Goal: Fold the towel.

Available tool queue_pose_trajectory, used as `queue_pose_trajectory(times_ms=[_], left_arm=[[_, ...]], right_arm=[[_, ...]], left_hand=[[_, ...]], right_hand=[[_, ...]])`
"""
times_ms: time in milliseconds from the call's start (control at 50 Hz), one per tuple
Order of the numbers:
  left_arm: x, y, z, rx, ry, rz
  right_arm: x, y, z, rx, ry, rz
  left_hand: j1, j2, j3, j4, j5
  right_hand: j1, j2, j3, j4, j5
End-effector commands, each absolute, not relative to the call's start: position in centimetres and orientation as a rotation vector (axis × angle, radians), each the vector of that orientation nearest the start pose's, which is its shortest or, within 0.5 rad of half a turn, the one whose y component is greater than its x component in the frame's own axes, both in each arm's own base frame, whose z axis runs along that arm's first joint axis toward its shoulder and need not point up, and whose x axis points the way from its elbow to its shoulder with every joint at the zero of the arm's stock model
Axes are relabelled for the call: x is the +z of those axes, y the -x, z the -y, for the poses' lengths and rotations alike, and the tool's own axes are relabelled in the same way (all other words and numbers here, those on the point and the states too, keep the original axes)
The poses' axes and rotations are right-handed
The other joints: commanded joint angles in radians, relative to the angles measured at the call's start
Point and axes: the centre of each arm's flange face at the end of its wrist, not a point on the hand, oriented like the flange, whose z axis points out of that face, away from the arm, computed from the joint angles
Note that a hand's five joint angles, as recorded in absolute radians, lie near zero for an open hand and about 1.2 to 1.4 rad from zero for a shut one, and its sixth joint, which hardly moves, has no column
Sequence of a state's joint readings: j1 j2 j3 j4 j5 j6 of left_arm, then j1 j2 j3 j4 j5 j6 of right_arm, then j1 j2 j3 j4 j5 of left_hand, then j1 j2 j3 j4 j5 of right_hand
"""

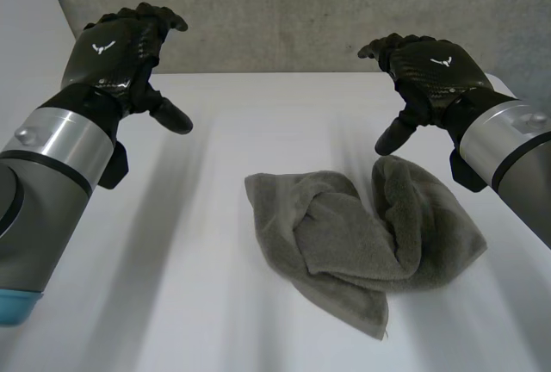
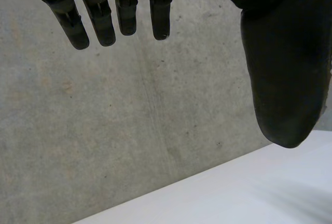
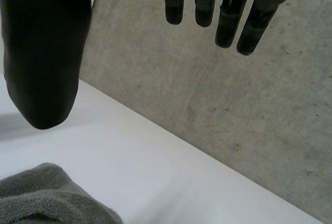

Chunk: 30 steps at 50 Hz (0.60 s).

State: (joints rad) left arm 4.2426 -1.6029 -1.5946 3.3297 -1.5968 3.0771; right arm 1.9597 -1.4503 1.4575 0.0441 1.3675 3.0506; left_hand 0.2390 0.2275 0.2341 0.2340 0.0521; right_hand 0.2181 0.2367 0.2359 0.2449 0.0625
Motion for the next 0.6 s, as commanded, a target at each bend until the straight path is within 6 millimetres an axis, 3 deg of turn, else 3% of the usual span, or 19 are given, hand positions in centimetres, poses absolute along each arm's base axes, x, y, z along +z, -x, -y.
queue_pose_trajectory(times_ms=[20,180,220,240,280,300,360,380,400,420,520,560,600], left_arm=[[30.7,26.2,23.1,-2.593,-0.449,-2.343],[30.5,26.3,23.1,-2.586,-0.461,-2.35],[30.3,26.5,23.1,-2.585,-0.488,-2.36],[30.3,26.5,23.1,-2.585,-0.488,-2.36],[30.0,27.0,23.2,-2.586,-0.564,-2.392],[30.0,27.0,23.2,-2.586,-0.565,-2.392],[29.1,27.8,23.3,-2.544,-0.67,-2.465],[28.3,28.1,23.3,-2.496,-0.721,-2.523],[28.3,28.1,23.3,-2.496,-0.721,-2.524],[27.5,28.4,23.4,-2.447,-0.77,-2.576],[25.5,29.5,23.2,-2.351,-0.891,-2.682],[23.8,30.6,22.5,-2.287,-1.006,-2.739],[22.7,31.3,22.0,-2.238,-1.086,-2.762]], right_arm=[[30.1,-26.1,24.9,-1.893,0.669,-1.954],[29.9,-26.2,24.9,-1.893,0.675,-1.954],[30.0,-26.2,25.0,-1.899,0.676,-1.95],[30.0,-26.2,25.0,-1.899,0.676,-1.95],[30.1,-26.2,25.1,-1.915,0.695,-1.947],[30.1,-26.2,25.1,-1.915,0.695,-1.947],[30.1,-26.3,25.4,-1.951,0.777,-1.955],[29.5,-26.3,25.7,-1.966,0.835,-1.972],[29.5,-26.3,25.7,-1.966,0.836,-1.973],[29.3,-26.3,25.8,-1.997,0.905,-1.98],[28.3,-26.4,25.9,-2.059,1.13,-1.981],[27.8,-26.5,25.9,-2.058,1.211,-1.974],[24.7,-26.7,25.6,-1.992,1.485,-1.978]], left_hand=[[-0.055,-0.043,-0.05,-0.05,-0.042],[0.007,0.018,0.012,0.012,0.019],[0.339,0.351,0.344,0.344,0.352],[0.341,0.353,0.346,0.346,0.354],[0.43,0.441,0.434,0.435,0.442],[0.43,0.441,0.434,0.435,0.442],[0.224,0.236,0.229,0.229,0.236],[-0.04,-0.029,-0.036,-0.035,-0.028],[-0.043,-0.032,-0.038,-0.038,-0.031],[-0.061,-0.049,-0.056,-0.056,-0.048],[-0.061,-0.049,-0.056,-0.056,-0.048],[-0.061,-0.049,-0.056,-0.056,-0.048],[-0.061,-0.049,-0.056,-0.056,-0.048]], right_hand=[[-0.044,-0.062,-0.061,-0.07,-0.062],[-0.044,-0.062,-0.061,-0.07,-0.062],[0.165,0.147,0.147,0.139,0.146],[0.166,0.148,0.148,0.14,0.147],[0.482,0.464,0.465,0.456,0.464],[0.483,0.465,0.466,0.457,0.464],[0.357,0.339,0.339,0.33,0.338],[0.116,0.097,0.098,0.089,0.097],[0.113,0.095,0.096,0.087,0.095],[-0.044,-0.062,-0.061,-0.07,-0.062],[-0.044,-0.062,-0.061,-0.07,-0.062],[-0.044,-0.062,-0.061,-0.07,-0.062],[-0.044,-0.062,-0.061,-0.07,-0.062]])
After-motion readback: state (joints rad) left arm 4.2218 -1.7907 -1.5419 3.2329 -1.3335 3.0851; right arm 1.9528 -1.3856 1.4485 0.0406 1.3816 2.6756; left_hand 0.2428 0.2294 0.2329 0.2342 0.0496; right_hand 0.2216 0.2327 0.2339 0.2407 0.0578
